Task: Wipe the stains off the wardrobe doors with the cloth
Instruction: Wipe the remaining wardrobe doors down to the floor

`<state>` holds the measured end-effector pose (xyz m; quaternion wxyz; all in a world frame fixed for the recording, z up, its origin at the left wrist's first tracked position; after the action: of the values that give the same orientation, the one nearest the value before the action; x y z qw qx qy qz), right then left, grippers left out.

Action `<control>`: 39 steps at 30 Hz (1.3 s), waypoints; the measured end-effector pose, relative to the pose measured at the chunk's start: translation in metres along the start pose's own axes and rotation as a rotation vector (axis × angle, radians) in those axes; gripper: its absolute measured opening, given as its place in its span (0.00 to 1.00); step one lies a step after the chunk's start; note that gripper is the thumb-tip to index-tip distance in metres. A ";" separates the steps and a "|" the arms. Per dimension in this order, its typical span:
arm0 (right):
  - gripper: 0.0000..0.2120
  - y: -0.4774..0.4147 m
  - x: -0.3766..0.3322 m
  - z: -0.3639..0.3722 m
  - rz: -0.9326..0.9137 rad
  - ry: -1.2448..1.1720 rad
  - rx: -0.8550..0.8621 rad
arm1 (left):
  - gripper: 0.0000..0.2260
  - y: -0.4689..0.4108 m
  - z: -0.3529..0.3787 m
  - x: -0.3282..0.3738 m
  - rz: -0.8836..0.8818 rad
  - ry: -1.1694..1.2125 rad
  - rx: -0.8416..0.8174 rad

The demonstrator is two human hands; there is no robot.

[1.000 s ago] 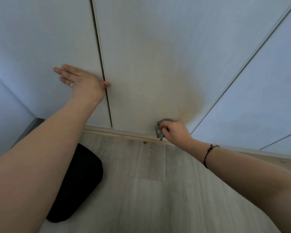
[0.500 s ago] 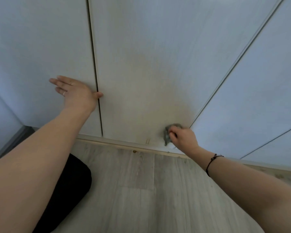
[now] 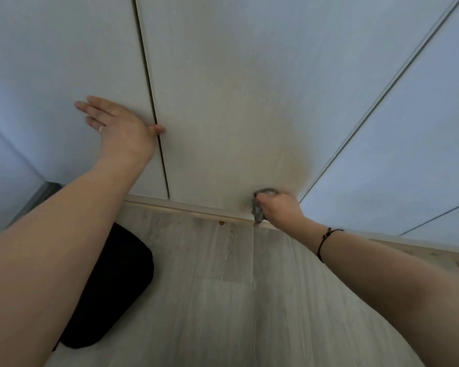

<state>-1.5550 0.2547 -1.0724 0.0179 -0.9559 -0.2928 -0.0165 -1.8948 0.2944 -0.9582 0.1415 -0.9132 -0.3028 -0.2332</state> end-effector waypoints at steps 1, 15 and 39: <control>0.06 0.012 0.001 0.021 0.003 0.032 -0.182 | 0.55 -0.001 0.001 -0.001 -0.005 -0.014 -0.003; 0.07 0.028 0.017 0.053 0.110 0.041 -0.148 | 0.53 0.008 0.006 -0.005 0.013 0.266 0.033; 0.12 -0.018 0.021 -0.173 0.095 -0.151 0.942 | 0.51 0.008 0.009 -0.005 0.046 0.037 0.029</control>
<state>-1.5519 0.2739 -0.8985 0.4284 -0.8546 -0.2250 0.1883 -1.8906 0.2897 -0.9692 0.1656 -0.9133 -0.2822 -0.2424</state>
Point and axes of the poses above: each hand's wrist, its own y-axis away from the middle knuckle, its own z-axis out of the palm, x = y × z, the point moved 4 cm from there along -y, towards the middle knuckle, and after that the axes turned 12 degrees about -z, right-handed, at the moved point
